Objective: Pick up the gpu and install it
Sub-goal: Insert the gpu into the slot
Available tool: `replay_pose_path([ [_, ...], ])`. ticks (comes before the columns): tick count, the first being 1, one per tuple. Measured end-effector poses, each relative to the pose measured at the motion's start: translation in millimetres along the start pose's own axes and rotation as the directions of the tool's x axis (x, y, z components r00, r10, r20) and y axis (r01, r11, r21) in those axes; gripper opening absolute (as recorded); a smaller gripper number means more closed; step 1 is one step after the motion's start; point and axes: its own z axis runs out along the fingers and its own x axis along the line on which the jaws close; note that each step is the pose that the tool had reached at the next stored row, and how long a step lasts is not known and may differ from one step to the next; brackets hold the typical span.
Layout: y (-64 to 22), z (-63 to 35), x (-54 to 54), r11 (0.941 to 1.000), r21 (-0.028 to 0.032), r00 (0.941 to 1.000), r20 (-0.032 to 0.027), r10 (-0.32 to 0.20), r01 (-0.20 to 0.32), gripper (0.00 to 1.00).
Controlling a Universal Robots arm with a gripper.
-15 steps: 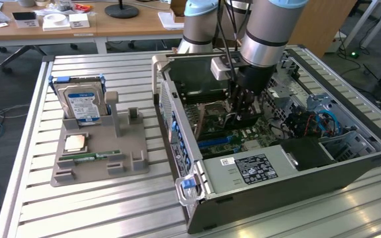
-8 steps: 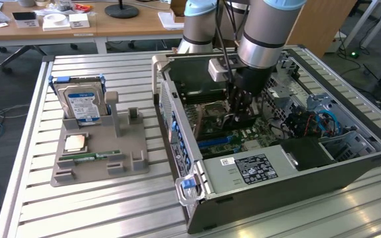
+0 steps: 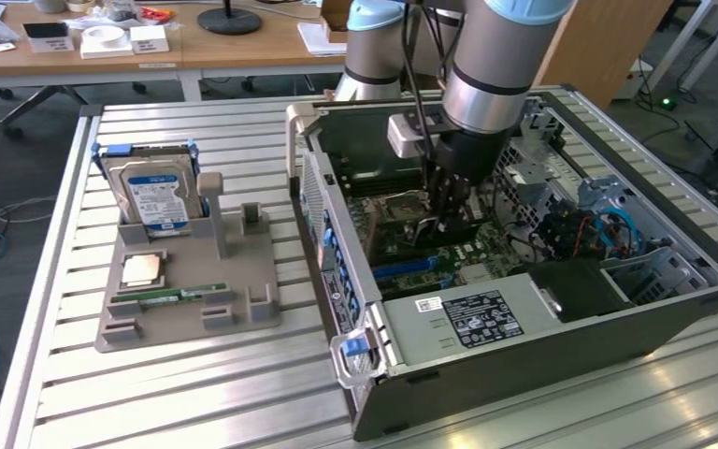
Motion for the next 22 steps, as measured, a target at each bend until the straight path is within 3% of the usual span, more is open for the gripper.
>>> replay_pose_path([
  [13, 7.6, 4.9, 0.4, 1.0, -0.0001, 1.0, -0.0002, 0.0, 0.0, 0.26],
  [22, 8.5, 5.1, 4.0, 1.0, 0.0, 1.0, 0.0, 0.0, 0.0, 0.26],
])
